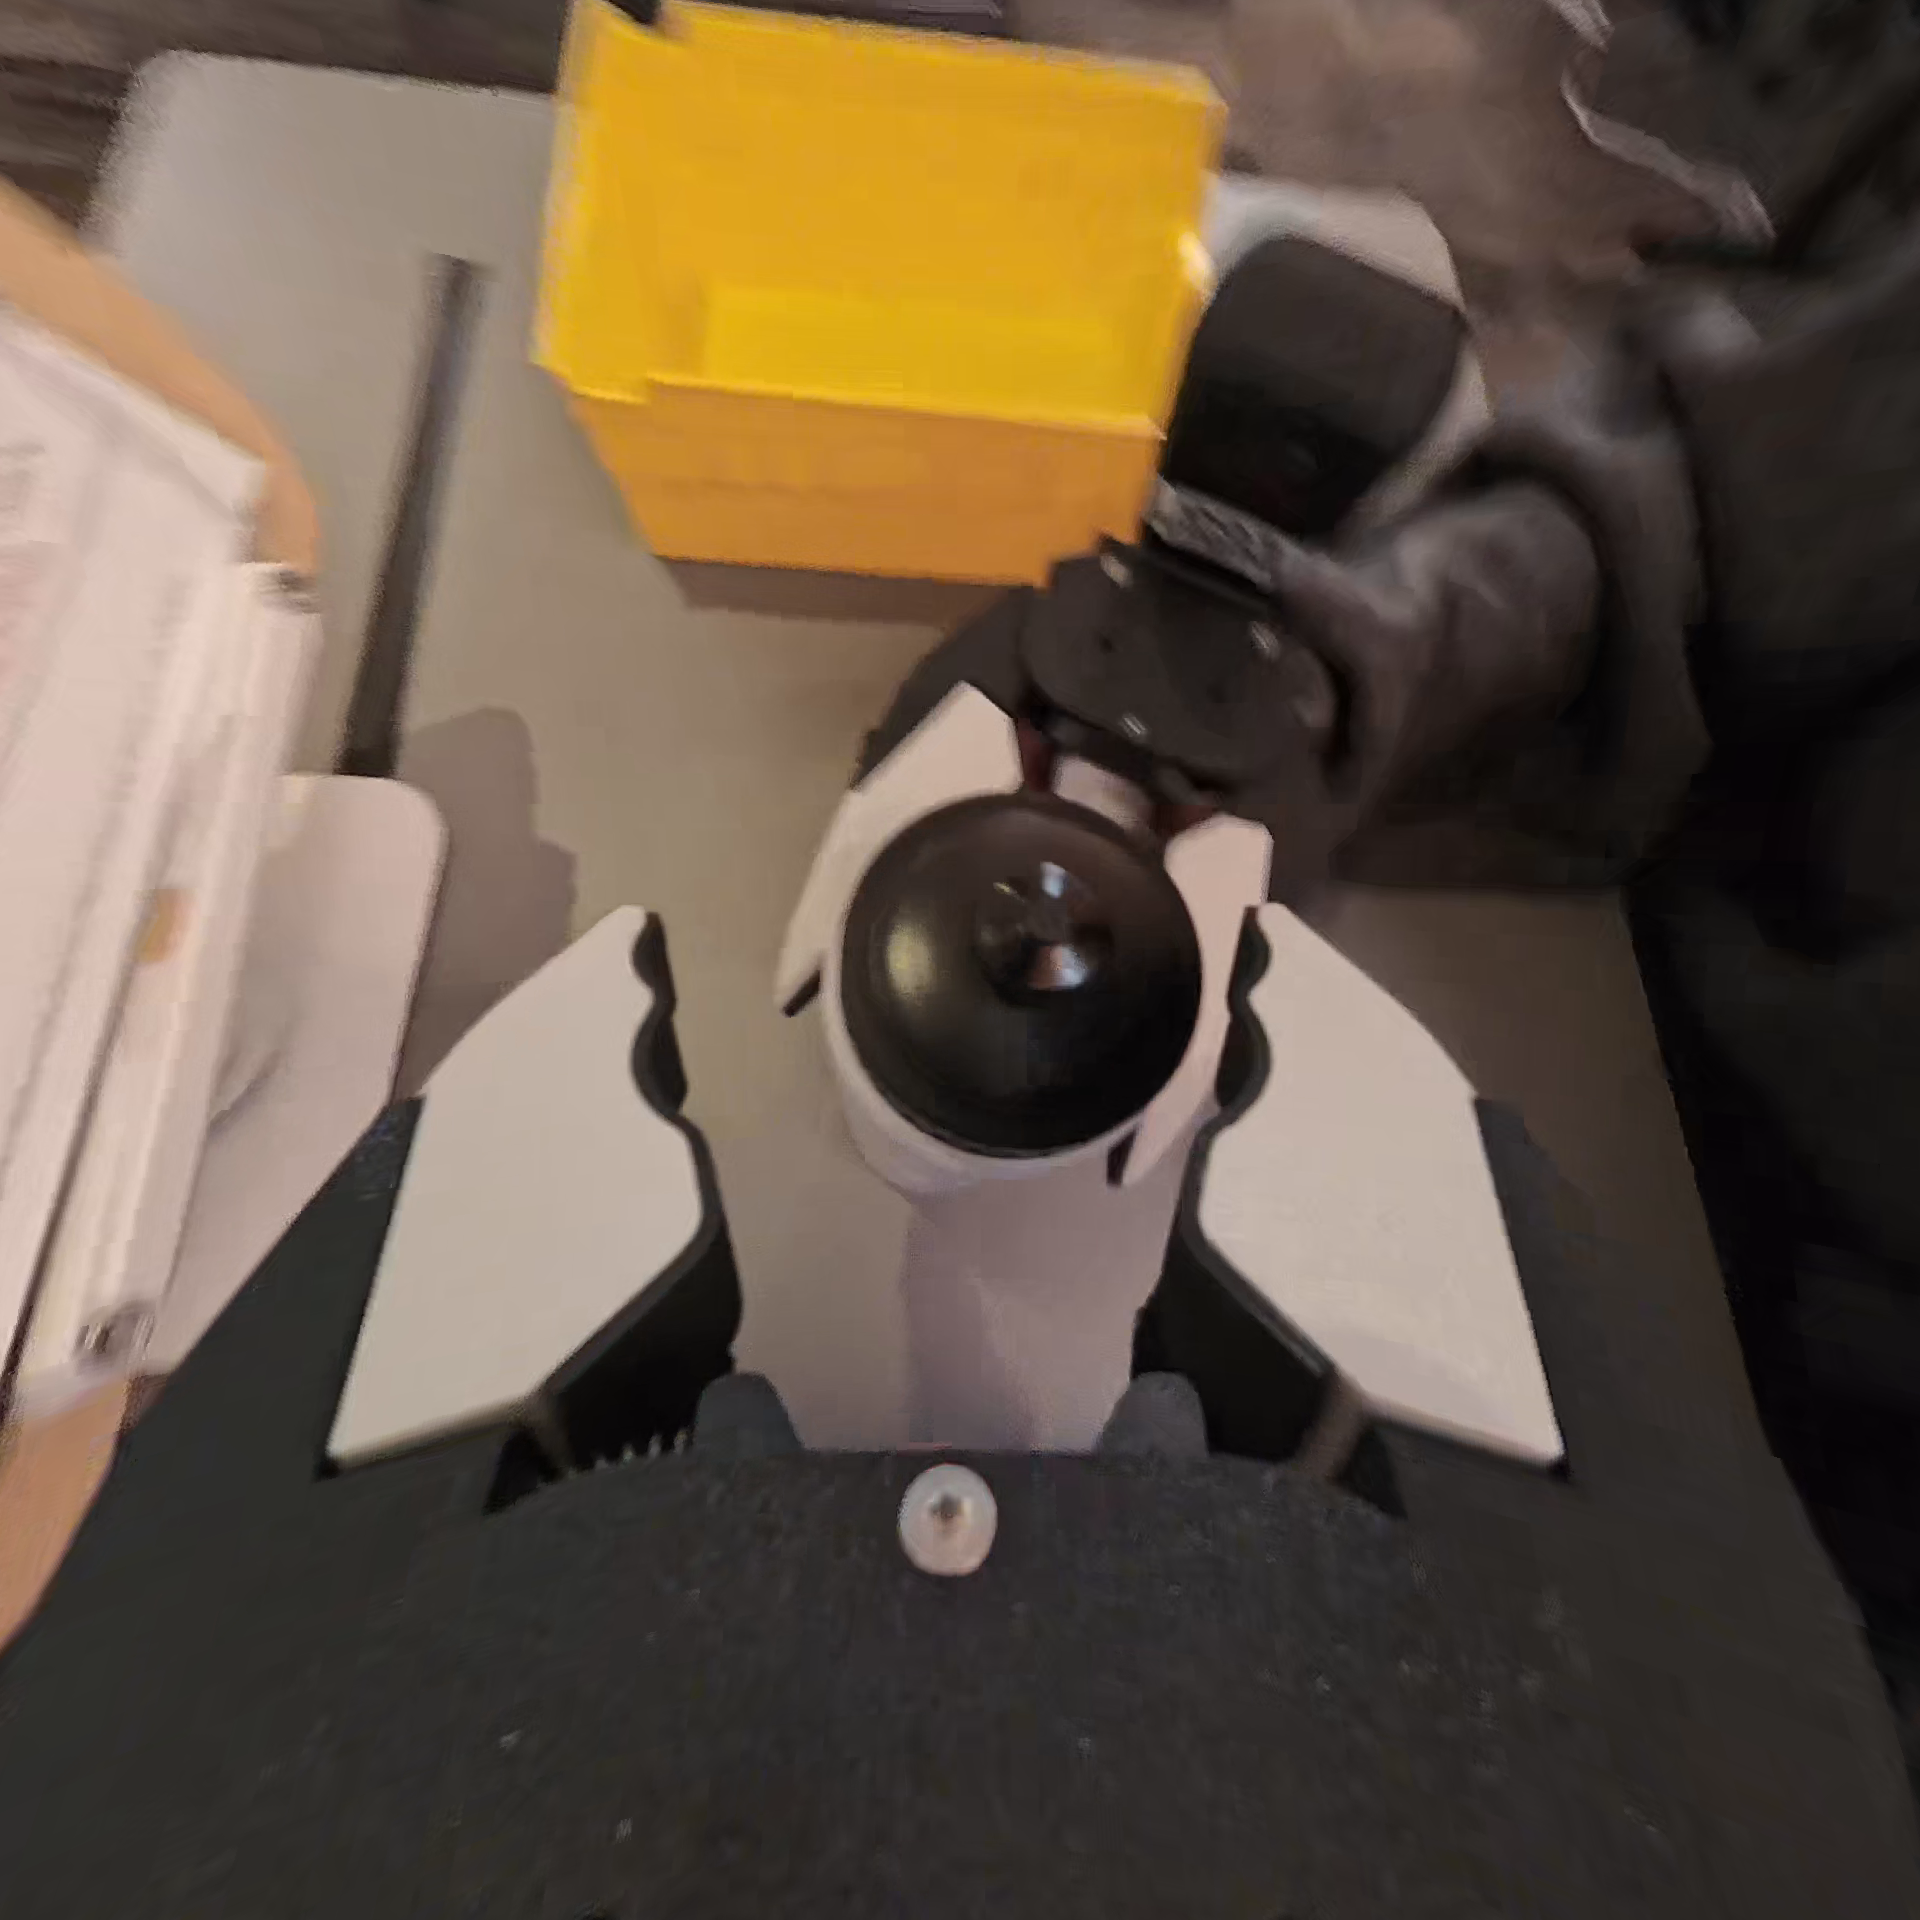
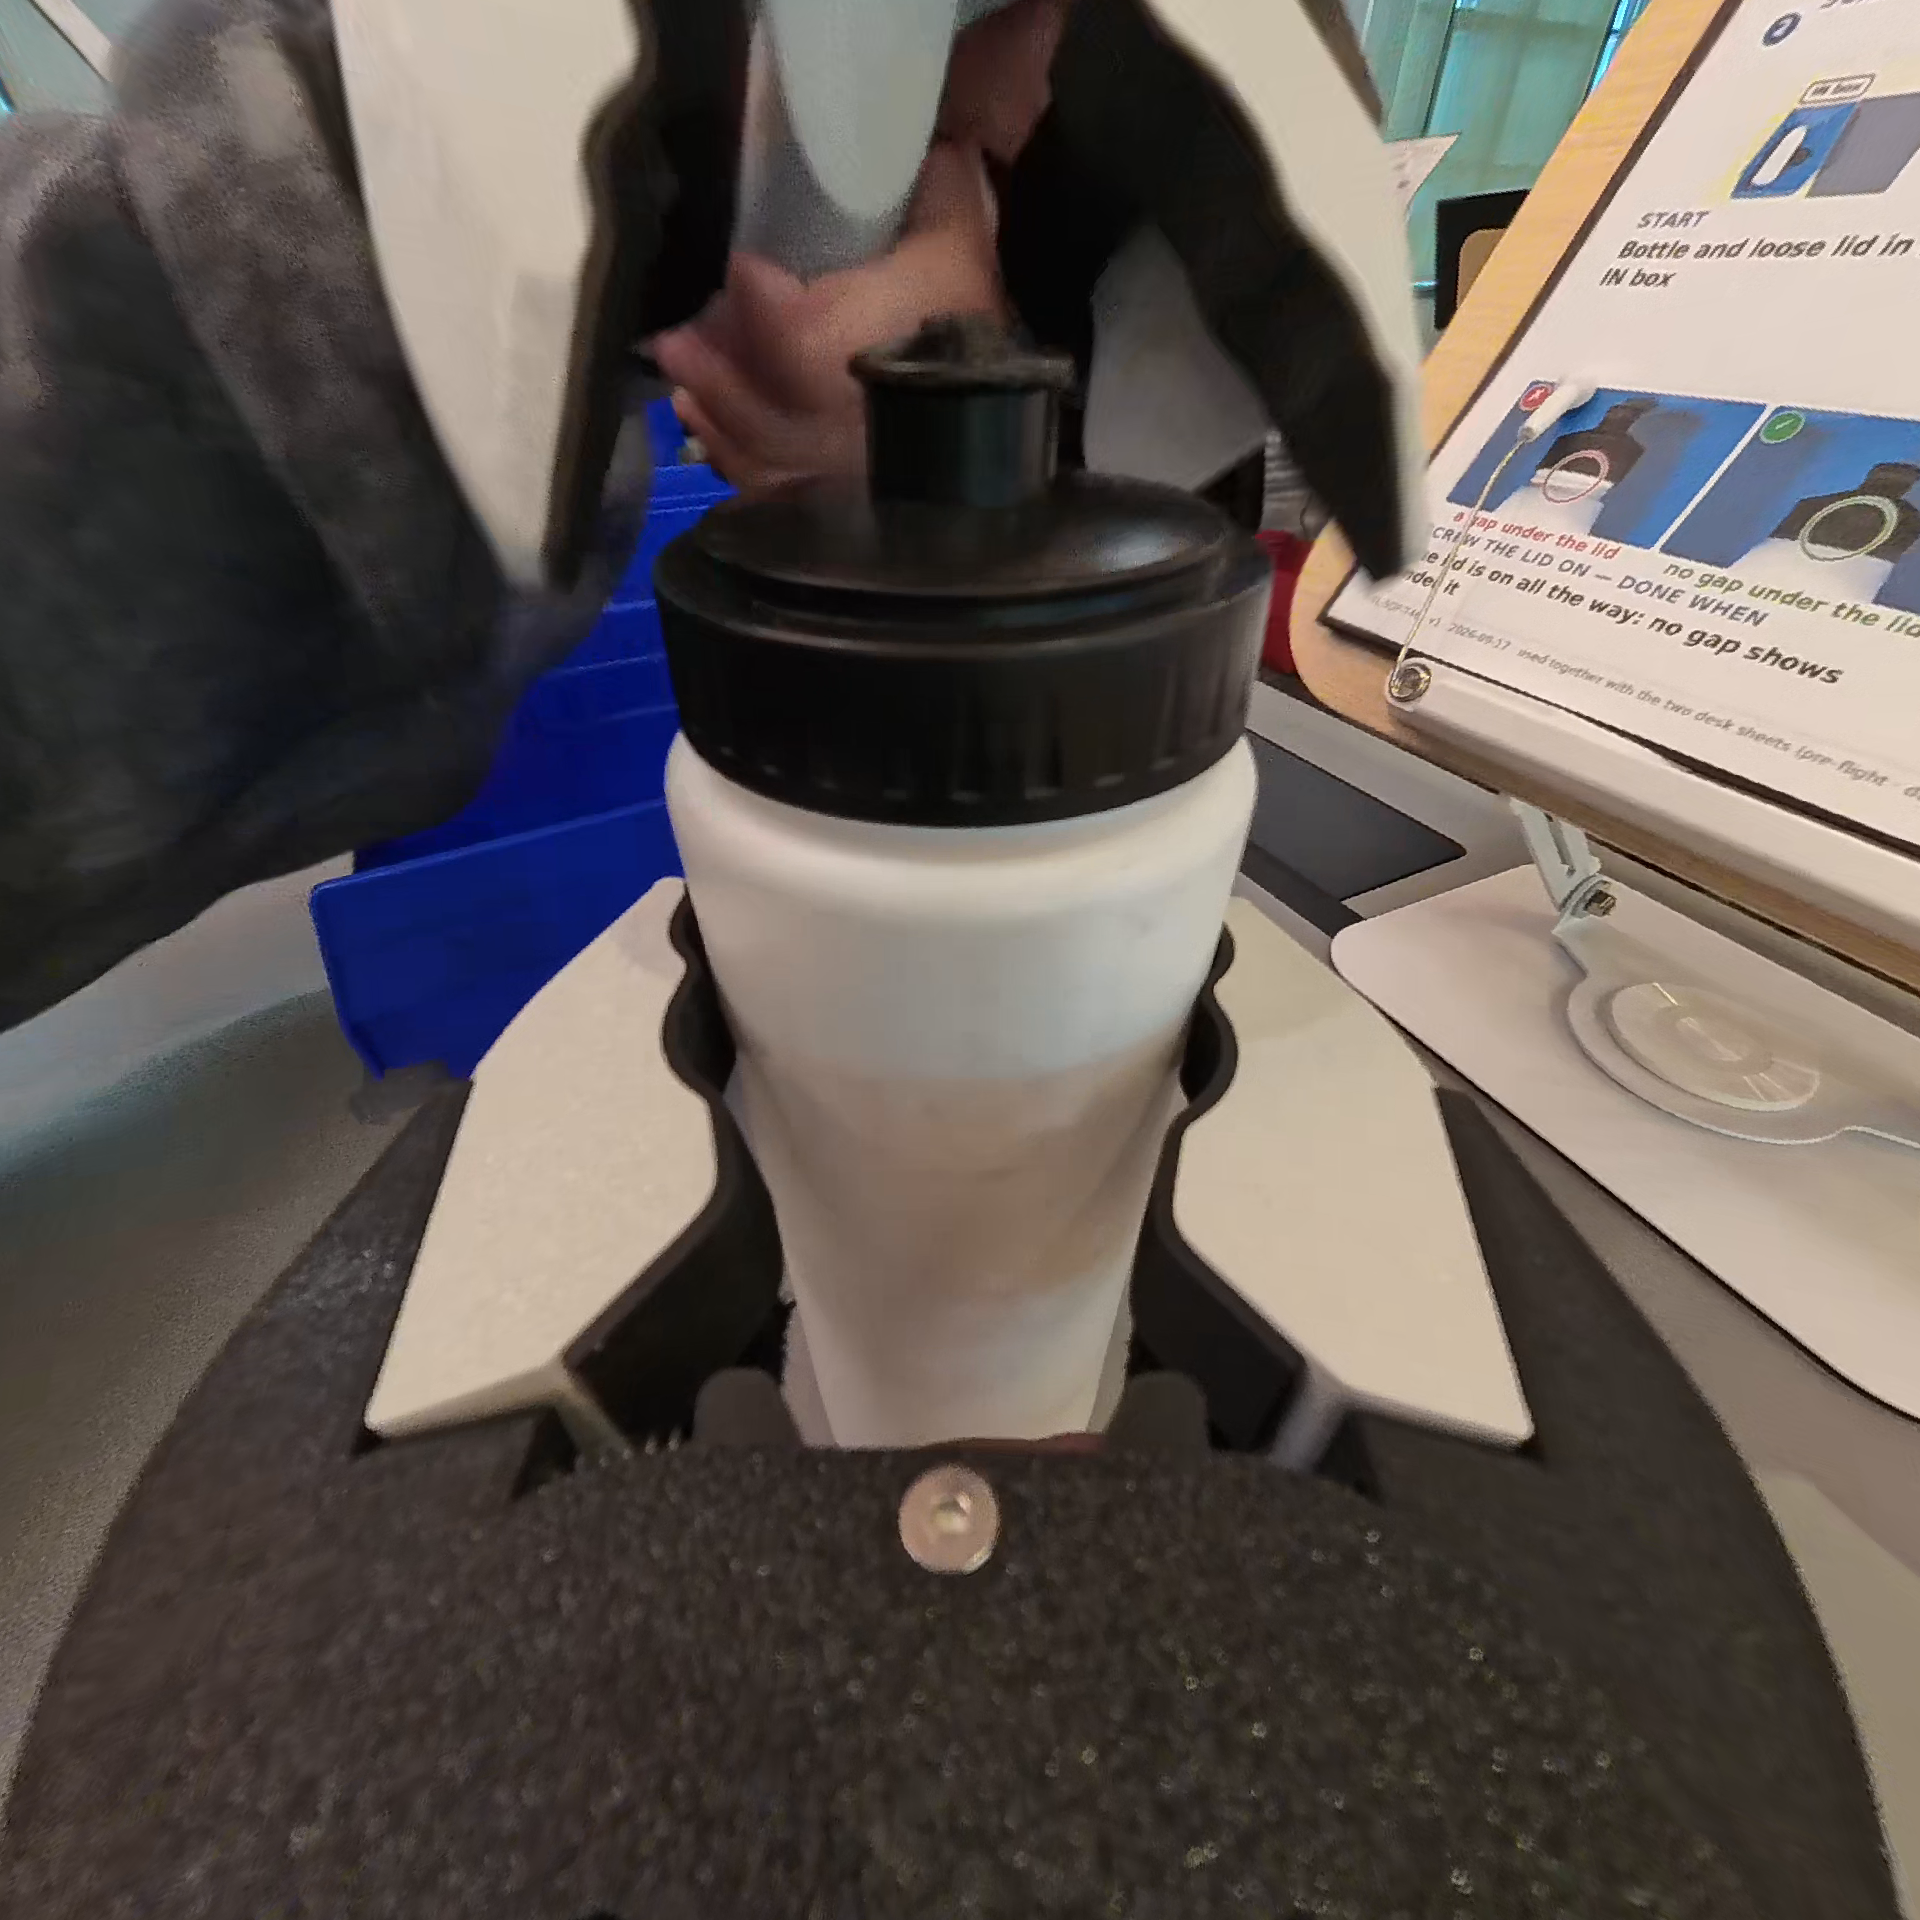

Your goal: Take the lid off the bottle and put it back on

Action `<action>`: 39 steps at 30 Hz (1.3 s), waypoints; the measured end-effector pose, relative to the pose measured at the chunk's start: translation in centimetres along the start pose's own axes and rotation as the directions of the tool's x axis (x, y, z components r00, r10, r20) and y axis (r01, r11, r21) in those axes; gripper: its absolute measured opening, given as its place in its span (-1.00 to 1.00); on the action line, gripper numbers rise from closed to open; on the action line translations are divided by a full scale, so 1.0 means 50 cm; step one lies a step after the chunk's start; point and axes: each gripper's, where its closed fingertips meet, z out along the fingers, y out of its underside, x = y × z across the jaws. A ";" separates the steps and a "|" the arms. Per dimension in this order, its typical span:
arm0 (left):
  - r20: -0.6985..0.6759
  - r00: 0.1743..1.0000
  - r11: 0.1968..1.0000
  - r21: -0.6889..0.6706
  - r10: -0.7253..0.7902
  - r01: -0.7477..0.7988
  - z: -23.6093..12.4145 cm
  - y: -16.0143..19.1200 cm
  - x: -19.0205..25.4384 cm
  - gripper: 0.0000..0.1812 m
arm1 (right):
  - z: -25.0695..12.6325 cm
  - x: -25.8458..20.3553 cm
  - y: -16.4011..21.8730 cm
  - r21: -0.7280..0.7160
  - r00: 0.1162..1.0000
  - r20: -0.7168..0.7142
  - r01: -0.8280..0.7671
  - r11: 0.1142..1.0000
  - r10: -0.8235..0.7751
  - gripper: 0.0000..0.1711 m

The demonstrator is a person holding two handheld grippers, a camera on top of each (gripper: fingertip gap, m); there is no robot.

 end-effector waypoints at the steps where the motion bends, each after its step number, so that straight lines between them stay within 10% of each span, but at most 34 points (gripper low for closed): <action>1: 0.085 0.993 0.994 0.079 -0.083 0.076 -0.011 -0.015 -0.012 0.14 | 0.000 0.000 0.000 0.000 1.000 -0.004 0.003 1.000 -0.003 0.01; 7: 0.398 0.761 0.819 0.494 -0.512 0.292 -0.056 -0.015 -0.015 0.13 | 0.003 0.001 -0.001 0.010 0.999 -0.036 0.000 1.000 0.000 0.02; 18: 0.697 0.460 0.833 0.490 -0.551 0.256 0.012 0.029 -0.007 -0.12 | 0.004 -0.002 0.000 -0.005 0.999 -0.053 0.005 1.000 -0.005 0.02; 32: 0.317 0.937 0.988 0.096 -0.148 0.124 0.021 0.046 0.032 -0.16 | 0.004 -0.021 0.000 -0.003 1.000 0.016 0.022 1.000 -0.022 0.02; 39: -0.071 0.985 0.985 -0.060 0.157 -0.162 0.019 0.055 0.043 -0.16 | 0.006 -0.023 0.000 -0.005 0.999 0.036 0.019 1.000 -0.019 0.02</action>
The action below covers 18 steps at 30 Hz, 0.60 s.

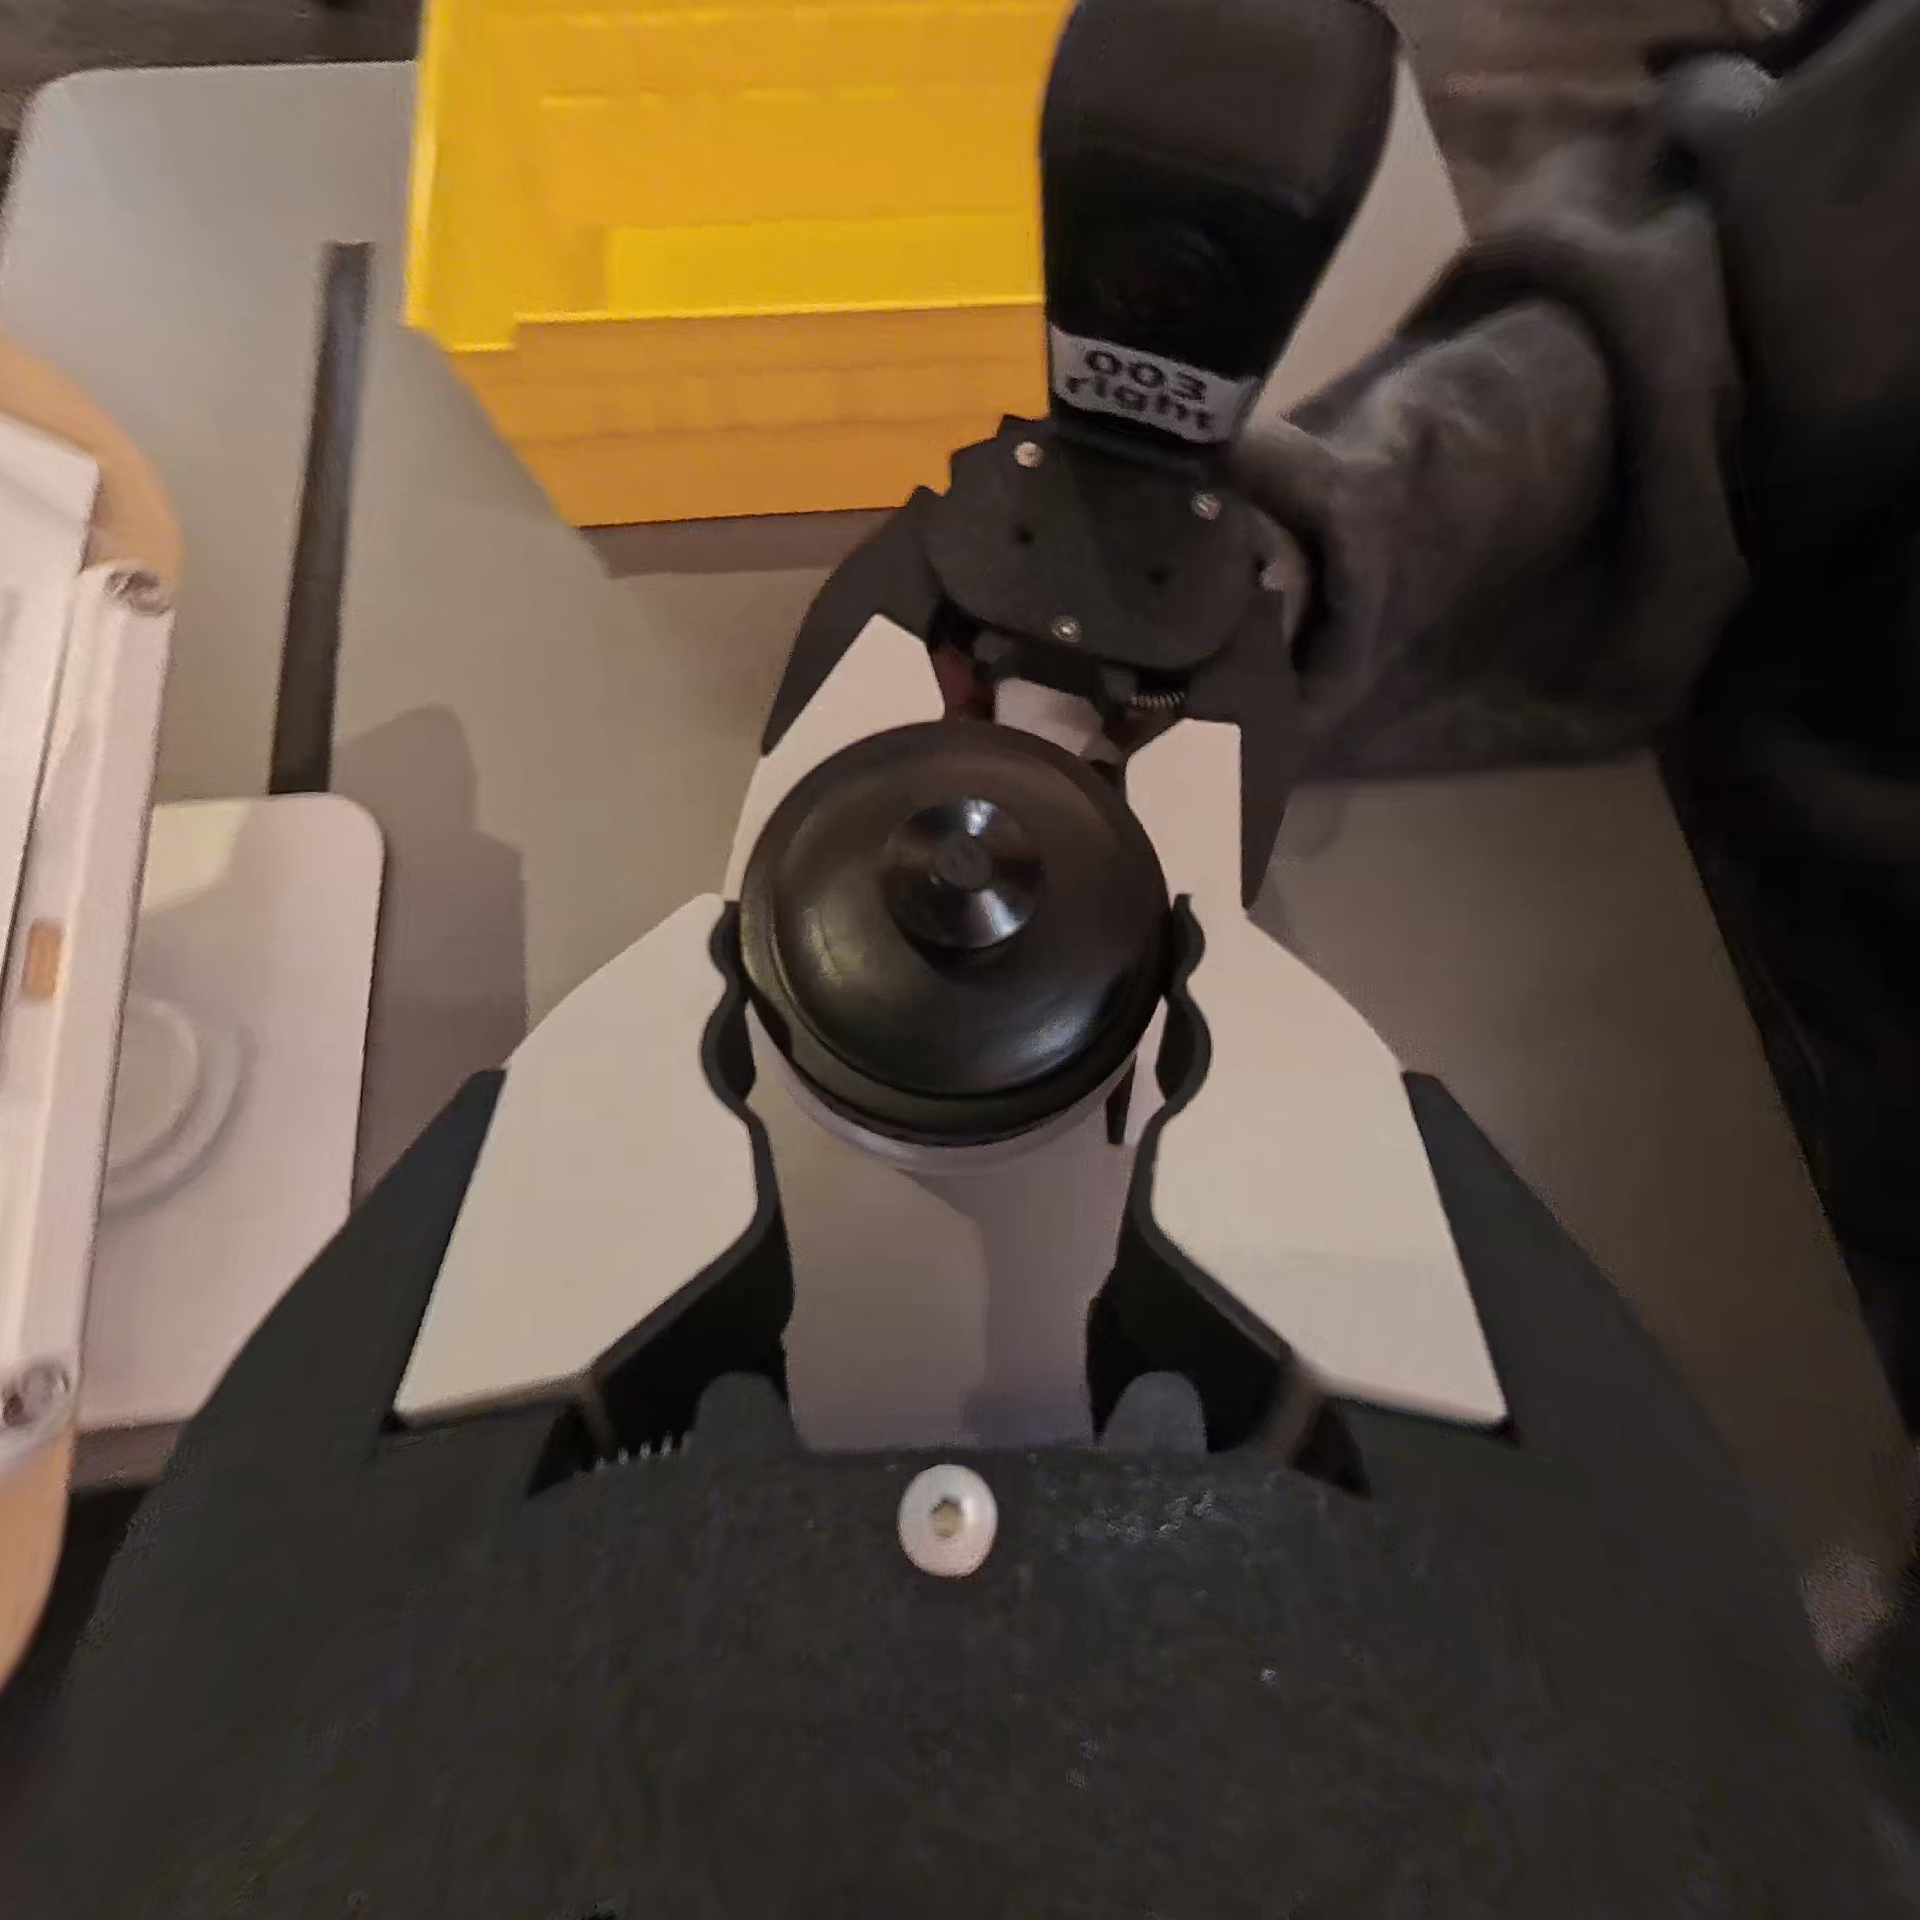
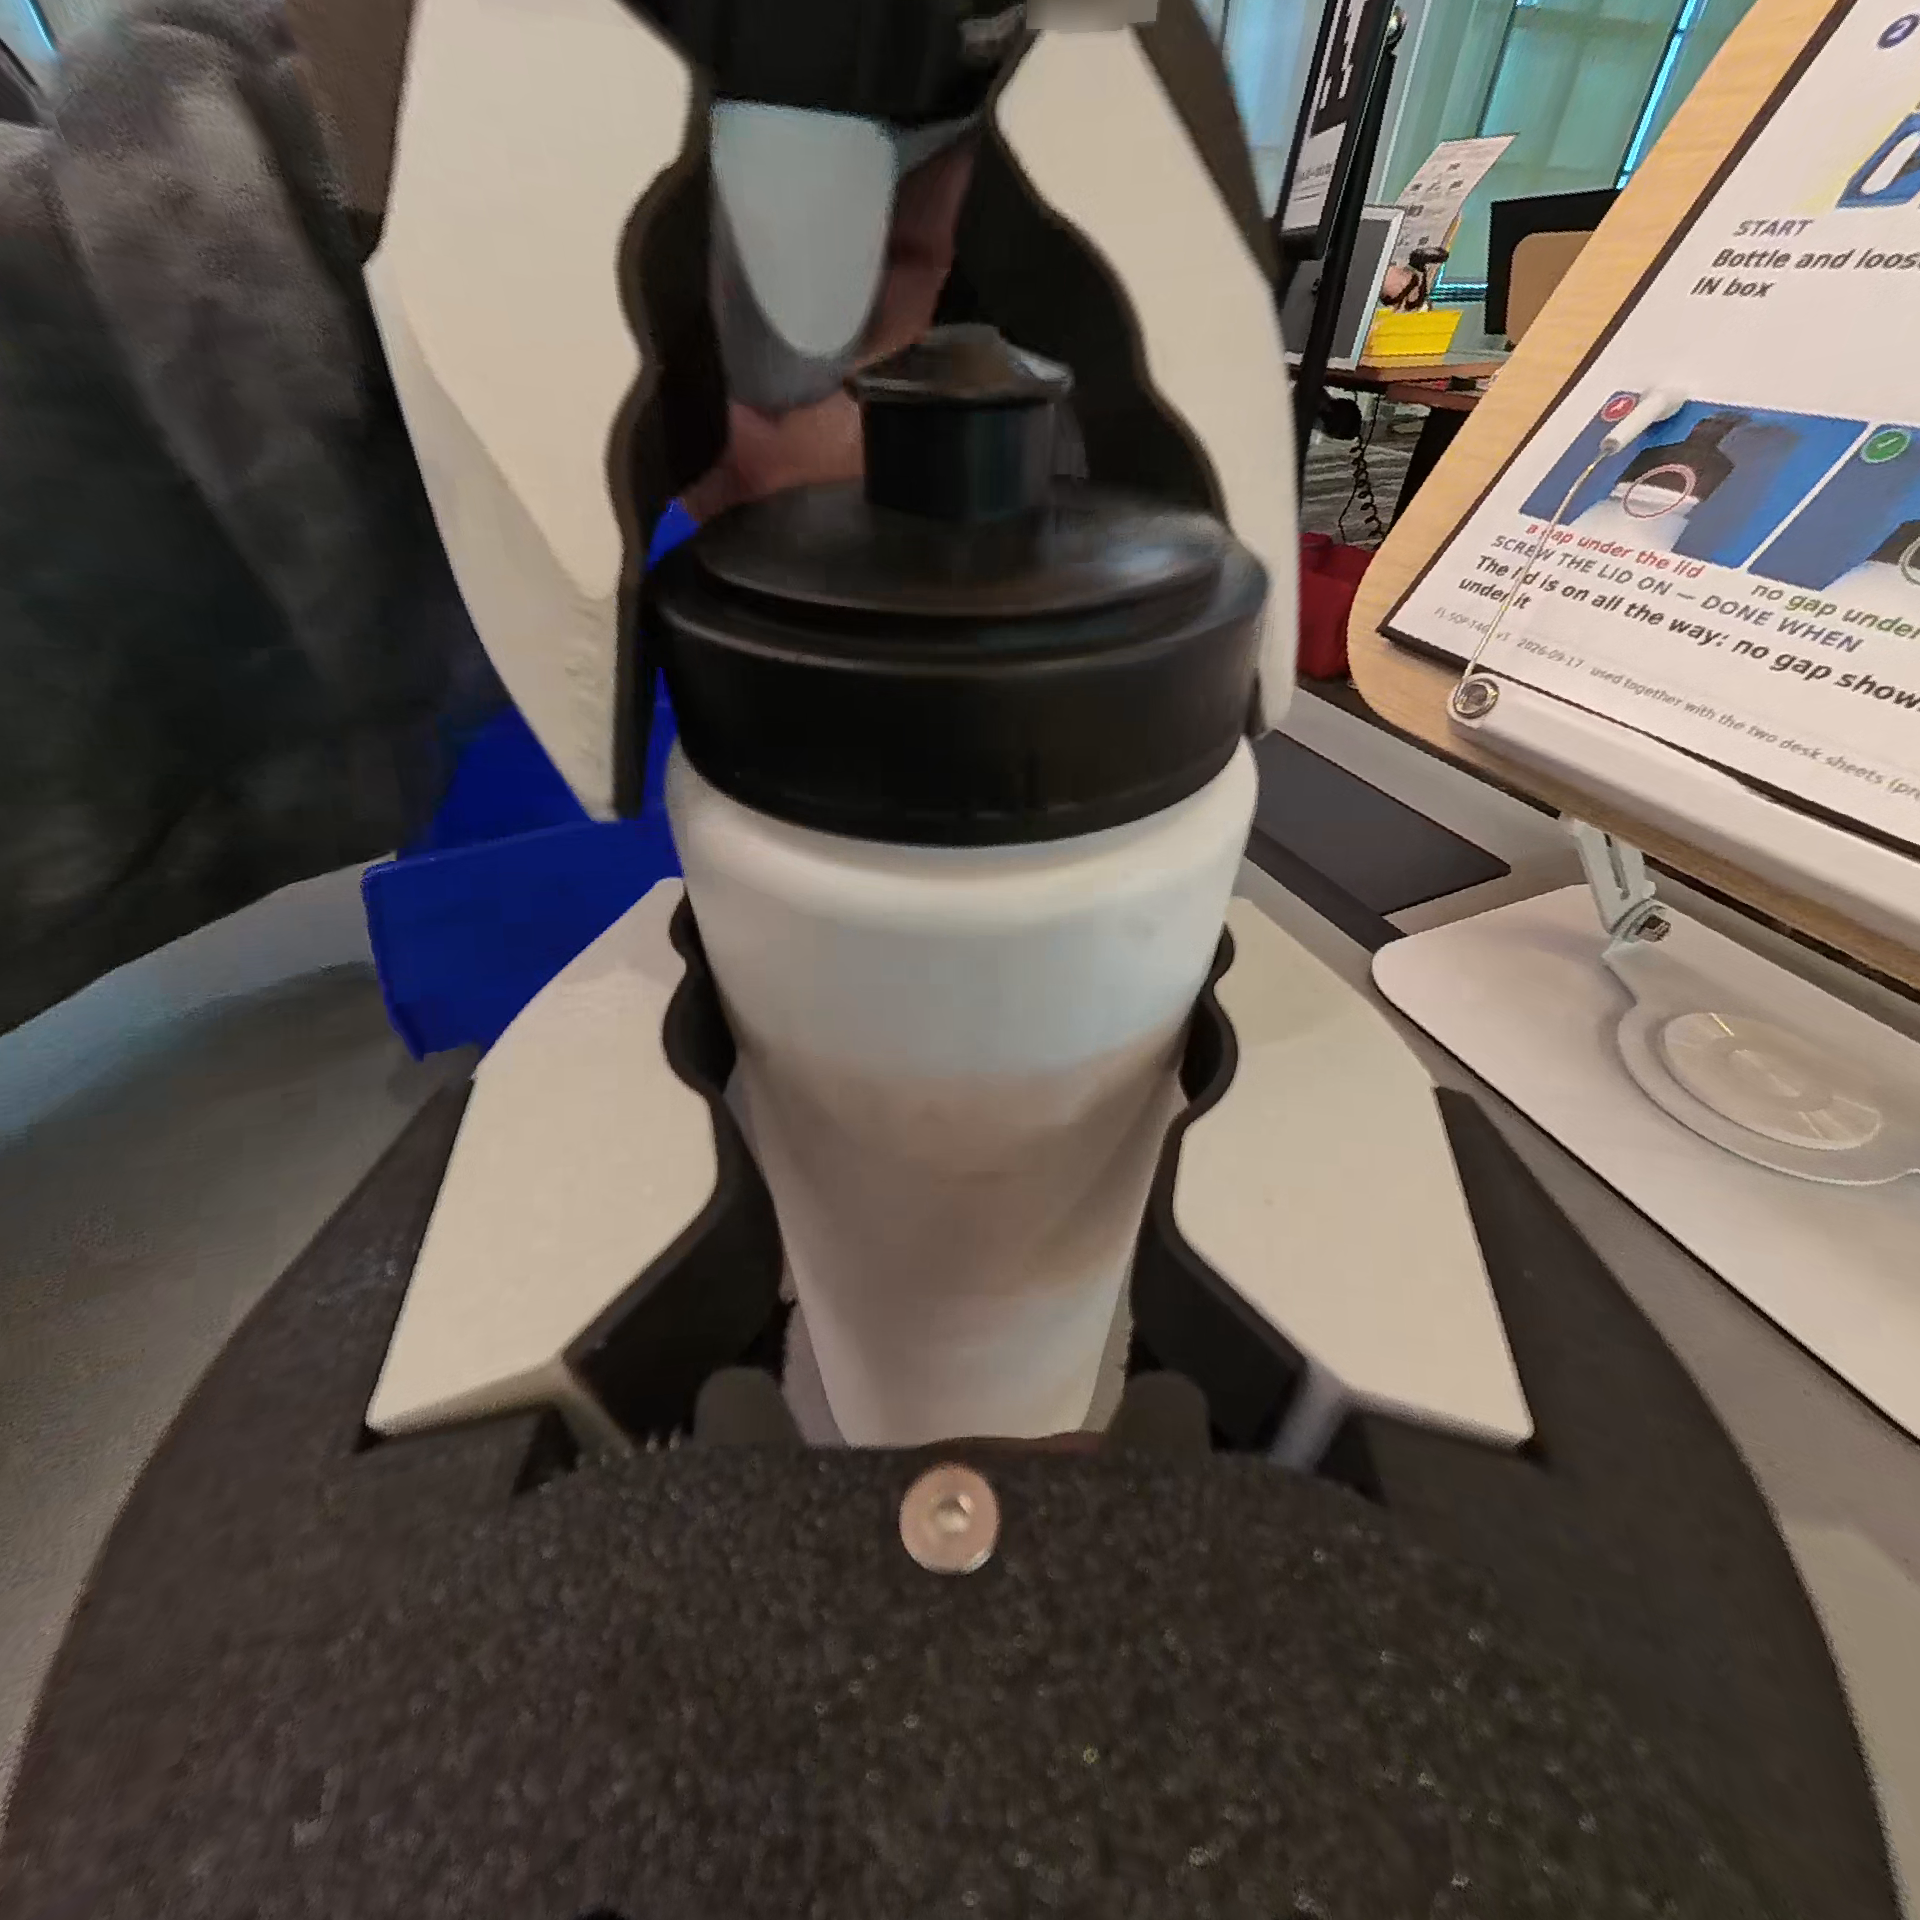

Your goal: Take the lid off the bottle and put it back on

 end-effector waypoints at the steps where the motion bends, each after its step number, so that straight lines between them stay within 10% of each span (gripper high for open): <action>1: -0.055 0.998 0.999 -0.008 0.042 -0.043 -0.001 0.001 0.001 -0.16 | 0.000 0.000 0.000 -0.002 1.000 -0.001 -0.002 1.000 0.002 0.02; 11: -0.300 0.925 0.968 -0.014 0.234 -0.249 -0.006 0.007 0.003 -0.16 | 0.005 0.006 -0.001 0.002 1.000 -0.021 -0.013 1.000 0.013 0.02; 18: 0.035 0.998 0.981 0.192 -0.048 0.041 -0.018 -0.044 -0.021 0.08 | 0.006 0.009 -0.002 0.014 0.999 -0.031 -0.020 1.000 0.021 0.02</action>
